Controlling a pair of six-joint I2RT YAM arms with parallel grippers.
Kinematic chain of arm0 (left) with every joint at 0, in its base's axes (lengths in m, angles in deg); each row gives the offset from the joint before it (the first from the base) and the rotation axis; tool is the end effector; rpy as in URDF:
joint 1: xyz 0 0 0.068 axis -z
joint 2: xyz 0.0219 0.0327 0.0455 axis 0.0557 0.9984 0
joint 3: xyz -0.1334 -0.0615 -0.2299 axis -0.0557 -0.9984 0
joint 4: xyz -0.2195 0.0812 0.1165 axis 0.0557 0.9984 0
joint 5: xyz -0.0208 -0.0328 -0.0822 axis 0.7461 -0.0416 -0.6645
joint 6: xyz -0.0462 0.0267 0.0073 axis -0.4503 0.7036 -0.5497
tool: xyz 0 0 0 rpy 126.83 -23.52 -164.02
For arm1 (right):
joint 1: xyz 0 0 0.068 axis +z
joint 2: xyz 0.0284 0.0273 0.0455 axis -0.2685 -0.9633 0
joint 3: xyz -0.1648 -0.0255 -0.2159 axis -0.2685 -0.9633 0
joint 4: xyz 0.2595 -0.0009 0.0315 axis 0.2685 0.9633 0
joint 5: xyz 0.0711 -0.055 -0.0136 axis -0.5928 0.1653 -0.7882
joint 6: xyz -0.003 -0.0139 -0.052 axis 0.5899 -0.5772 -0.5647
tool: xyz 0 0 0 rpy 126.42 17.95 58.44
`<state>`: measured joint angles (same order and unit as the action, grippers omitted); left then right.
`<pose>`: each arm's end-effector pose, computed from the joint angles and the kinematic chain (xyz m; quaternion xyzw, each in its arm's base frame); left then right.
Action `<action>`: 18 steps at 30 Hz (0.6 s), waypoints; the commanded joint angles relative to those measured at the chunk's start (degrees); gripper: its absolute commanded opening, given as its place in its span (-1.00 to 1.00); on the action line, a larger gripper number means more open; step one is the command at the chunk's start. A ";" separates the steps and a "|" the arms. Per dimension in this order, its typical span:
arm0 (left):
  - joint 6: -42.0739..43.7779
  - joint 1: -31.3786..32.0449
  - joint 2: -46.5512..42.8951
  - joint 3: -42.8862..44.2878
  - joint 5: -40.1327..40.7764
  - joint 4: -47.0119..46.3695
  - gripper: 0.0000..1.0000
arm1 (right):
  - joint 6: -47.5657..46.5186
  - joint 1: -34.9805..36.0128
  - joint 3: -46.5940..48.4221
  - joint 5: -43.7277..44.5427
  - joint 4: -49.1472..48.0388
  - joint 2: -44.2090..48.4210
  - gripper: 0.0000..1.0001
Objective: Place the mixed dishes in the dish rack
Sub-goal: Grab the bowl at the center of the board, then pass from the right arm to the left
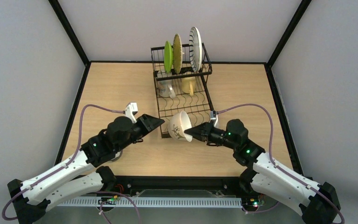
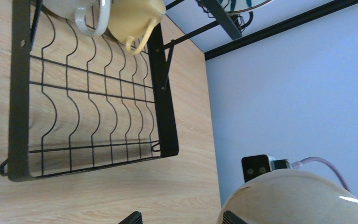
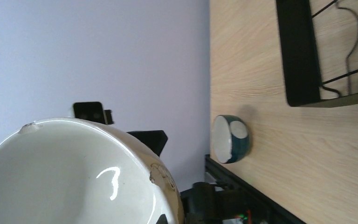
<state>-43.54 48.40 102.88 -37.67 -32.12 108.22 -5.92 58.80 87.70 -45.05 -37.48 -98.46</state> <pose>0.1130 -0.1322 0.3054 -0.1664 0.8024 -0.4523 0.3521 0.1262 0.1367 0.2589 0.1226 0.7588 0.6162 0.1719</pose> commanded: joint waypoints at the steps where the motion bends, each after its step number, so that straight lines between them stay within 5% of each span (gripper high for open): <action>1: 0.43 0.31 0.27 -0.53 1.13 -4.50 0.98 | 8.90 0.20 -3.49 -1.06 -19.09 1.46 -1.00; 18: 2.40 -1.24 7.08 -1.40 -2.43 -12.29 0.98 | 15.90 0.20 -6.03 -5.23 -32.05 -1.16 -1.00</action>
<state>-42.03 47.98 108.44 -37.89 -33.63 99.46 7.81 58.80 81.49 -49.07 -61.24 -100.41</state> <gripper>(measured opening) 0.989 0.068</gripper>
